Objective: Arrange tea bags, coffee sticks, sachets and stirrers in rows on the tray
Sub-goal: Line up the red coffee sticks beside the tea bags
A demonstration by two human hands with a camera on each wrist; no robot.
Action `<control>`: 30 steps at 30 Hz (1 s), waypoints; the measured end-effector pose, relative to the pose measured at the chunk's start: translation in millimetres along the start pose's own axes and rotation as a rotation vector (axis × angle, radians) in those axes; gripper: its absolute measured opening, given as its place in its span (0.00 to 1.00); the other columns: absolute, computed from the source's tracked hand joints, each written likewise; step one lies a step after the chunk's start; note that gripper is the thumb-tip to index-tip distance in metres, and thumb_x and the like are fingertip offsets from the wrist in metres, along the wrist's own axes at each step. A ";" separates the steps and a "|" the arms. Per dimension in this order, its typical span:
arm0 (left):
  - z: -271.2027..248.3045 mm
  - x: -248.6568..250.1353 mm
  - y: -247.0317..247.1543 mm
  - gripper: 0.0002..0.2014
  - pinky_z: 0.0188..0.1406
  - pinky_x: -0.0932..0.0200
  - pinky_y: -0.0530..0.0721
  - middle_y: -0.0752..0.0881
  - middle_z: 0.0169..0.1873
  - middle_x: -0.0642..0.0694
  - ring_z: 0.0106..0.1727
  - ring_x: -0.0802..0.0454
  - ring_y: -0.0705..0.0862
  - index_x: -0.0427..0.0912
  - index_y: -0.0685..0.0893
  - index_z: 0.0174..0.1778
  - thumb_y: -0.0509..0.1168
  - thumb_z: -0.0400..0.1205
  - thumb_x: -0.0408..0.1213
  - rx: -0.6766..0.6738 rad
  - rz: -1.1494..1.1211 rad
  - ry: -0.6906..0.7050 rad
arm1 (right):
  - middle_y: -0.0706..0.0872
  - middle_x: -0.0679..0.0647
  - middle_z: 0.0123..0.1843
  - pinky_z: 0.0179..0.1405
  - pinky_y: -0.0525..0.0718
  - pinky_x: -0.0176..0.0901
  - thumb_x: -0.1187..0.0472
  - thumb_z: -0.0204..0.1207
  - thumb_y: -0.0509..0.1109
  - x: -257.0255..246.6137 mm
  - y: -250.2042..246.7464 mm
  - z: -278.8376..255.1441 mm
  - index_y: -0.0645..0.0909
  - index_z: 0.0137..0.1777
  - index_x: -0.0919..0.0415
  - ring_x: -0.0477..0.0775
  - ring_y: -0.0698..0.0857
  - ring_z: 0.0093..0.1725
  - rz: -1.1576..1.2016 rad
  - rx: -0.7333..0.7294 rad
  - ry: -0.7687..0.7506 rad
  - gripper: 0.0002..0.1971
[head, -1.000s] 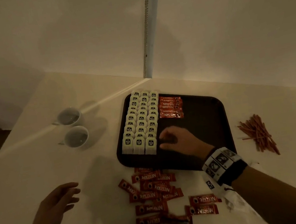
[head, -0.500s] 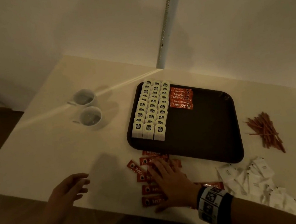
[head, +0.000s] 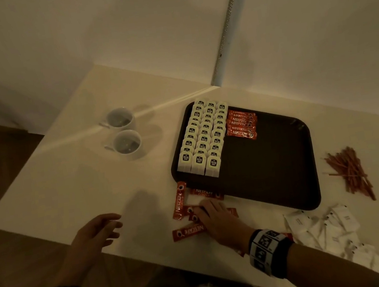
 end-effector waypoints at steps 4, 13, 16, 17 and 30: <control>-1.3 2.0 0.8 0.09 0.47 0.51 0.82 0.89 0.46 0.42 0.47 0.41 0.87 0.43 0.86 0.52 0.60 0.85 0.32 -0.008 0.018 0.015 | 0.60 0.62 0.80 0.80 0.52 0.54 0.56 0.85 0.56 -0.7 -4.6 3.4 0.57 0.80 0.62 0.63 0.57 0.80 -0.041 0.022 -0.019 0.26; -5.2 14.1 6.3 0.09 0.50 0.49 0.81 0.88 0.48 0.39 0.49 0.38 0.85 0.38 0.85 0.54 0.60 0.85 0.31 -0.007 0.005 0.027 | 0.56 0.59 0.82 0.79 0.51 0.58 0.53 0.86 0.51 4.3 -6.0 7.1 0.56 0.80 0.58 0.62 0.54 0.80 -0.003 0.014 0.089 0.24; -4.5 12.7 5.7 0.08 0.49 0.49 0.80 0.88 0.47 0.39 0.48 0.38 0.85 0.40 0.85 0.53 0.61 0.85 0.31 -0.005 0.005 0.026 | 0.58 0.59 0.81 0.79 0.50 0.60 0.52 0.86 0.51 3.9 -4.4 7.3 0.56 0.80 0.59 0.62 0.57 0.79 -0.055 0.031 0.097 0.25; -4.0 11.9 5.0 0.08 0.49 0.50 0.80 0.88 0.47 0.40 0.48 0.38 0.86 0.41 0.86 0.52 0.61 0.84 0.31 -0.002 0.004 0.024 | 0.59 0.59 0.80 0.79 0.51 0.59 0.52 0.86 0.51 3.7 -3.9 7.6 0.57 0.80 0.59 0.62 0.58 0.79 -0.063 0.036 0.089 0.25; 5.0 38.8 10.2 0.08 0.48 0.52 0.80 0.88 0.46 0.41 0.47 0.40 0.85 0.42 0.85 0.52 0.61 0.85 0.32 -0.044 0.048 0.091 | 0.60 0.63 0.81 0.79 0.58 0.53 0.60 0.85 0.55 -0.8 -24.3 13.3 0.56 0.81 0.64 0.64 0.61 0.79 -0.095 0.026 -0.060 0.25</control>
Point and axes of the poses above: each hand's wrist, its own z-axis towards the middle knuckle, its own y-axis out of the palm, x = y × z, the point moved 3 cm from there along z, towards the middle knuckle
